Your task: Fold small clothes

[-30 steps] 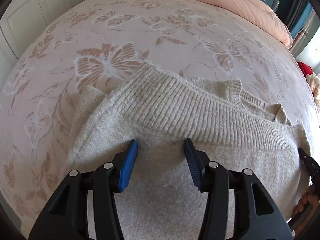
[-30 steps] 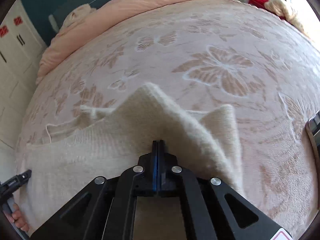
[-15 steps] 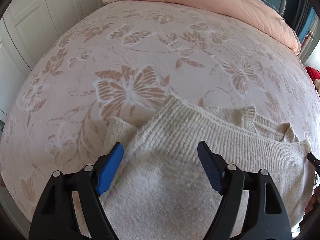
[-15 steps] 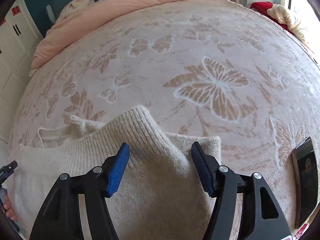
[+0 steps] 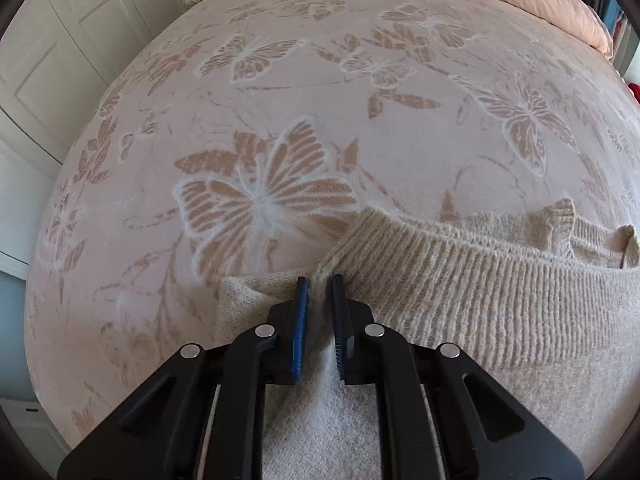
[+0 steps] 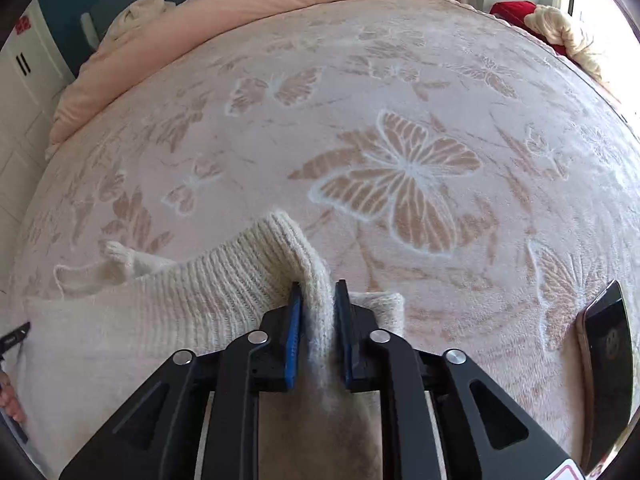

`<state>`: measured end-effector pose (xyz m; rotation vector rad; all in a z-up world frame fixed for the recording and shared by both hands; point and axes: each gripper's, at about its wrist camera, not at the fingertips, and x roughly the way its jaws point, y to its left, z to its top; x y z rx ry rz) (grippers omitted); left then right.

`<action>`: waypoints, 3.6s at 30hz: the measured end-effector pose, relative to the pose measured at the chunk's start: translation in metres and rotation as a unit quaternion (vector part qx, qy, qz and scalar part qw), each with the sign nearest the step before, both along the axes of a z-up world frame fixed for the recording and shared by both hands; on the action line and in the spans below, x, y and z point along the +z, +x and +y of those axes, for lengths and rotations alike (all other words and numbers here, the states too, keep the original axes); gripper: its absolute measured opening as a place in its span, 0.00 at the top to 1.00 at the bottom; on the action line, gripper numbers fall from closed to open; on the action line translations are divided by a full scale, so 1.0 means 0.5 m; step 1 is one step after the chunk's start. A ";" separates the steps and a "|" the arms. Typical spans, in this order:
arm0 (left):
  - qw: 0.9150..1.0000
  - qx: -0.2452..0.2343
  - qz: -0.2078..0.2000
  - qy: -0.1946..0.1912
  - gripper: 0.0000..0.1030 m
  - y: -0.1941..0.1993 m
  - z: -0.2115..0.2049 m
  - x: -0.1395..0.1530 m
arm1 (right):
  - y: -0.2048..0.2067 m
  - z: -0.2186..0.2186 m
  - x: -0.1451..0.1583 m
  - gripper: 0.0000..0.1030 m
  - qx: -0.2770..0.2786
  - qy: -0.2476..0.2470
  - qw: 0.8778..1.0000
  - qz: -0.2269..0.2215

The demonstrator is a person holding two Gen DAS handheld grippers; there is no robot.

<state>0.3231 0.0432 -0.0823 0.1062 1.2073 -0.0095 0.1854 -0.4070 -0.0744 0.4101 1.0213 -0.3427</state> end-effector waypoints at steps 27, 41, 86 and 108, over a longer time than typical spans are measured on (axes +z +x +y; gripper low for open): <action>0.931 0.203 -0.013 -0.303 0.27 -0.359 0.208 -0.027 | -0.106 0.481 -0.040 0.94 0.150 0.072 0.986 0.021; 0.925 0.076 -0.098 -0.359 0.86 -0.367 0.096 0.223 | -0.110 0.489 -0.049 0.94 0.172 0.041 0.984 0.008; 0.982 -0.068 -0.006 -0.177 0.47 -0.476 -0.169 0.029 | -0.191 0.243 0.111 0.30 0.080 0.264 0.961 -0.035; 0.980 -0.145 0.038 -0.130 0.80 -0.522 -0.306 0.033 | -0.310 0.095 0.046 0.87 0.022 0.120 0.992 -0.033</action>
